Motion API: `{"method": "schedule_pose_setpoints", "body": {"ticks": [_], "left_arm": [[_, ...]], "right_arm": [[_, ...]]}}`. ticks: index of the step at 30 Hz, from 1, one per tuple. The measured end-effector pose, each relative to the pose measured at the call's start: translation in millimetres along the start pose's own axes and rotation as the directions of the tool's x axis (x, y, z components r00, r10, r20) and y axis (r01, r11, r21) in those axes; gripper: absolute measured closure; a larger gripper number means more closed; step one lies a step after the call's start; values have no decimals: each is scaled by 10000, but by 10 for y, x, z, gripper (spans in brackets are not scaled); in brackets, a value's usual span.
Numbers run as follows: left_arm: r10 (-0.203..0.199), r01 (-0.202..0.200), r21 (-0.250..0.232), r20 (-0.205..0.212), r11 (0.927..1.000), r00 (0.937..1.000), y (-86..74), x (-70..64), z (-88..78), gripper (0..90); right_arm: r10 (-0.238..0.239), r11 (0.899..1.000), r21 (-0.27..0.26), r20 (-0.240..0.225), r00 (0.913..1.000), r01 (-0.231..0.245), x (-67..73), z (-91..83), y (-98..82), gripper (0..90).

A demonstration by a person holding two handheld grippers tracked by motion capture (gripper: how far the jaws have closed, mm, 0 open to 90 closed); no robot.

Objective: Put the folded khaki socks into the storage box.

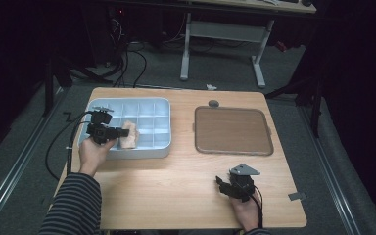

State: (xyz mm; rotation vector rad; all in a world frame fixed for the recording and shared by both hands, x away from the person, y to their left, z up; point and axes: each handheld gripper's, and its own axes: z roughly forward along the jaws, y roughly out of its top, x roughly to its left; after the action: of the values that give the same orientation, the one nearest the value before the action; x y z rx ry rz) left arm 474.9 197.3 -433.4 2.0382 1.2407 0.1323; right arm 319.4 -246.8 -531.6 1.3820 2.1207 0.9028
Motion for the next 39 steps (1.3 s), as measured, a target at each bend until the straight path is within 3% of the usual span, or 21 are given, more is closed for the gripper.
{"method": "schedule_pose_setpoints", "body": {"ticks": [27, 39], "left_arm": [[177, -124, 1031, -505, 9946, 9986, -52, 50, 210, 774], [198, -128, 1212, -573, 9925, 9982, -63, 59, 254, 774]], "right_arm": [[-8, 10000, 4, -8, 10000, 8, 0, 0, 0, 379], [-10, 10000, 5, -7, 10000, 10, 1, 0, 0, 379]]}}
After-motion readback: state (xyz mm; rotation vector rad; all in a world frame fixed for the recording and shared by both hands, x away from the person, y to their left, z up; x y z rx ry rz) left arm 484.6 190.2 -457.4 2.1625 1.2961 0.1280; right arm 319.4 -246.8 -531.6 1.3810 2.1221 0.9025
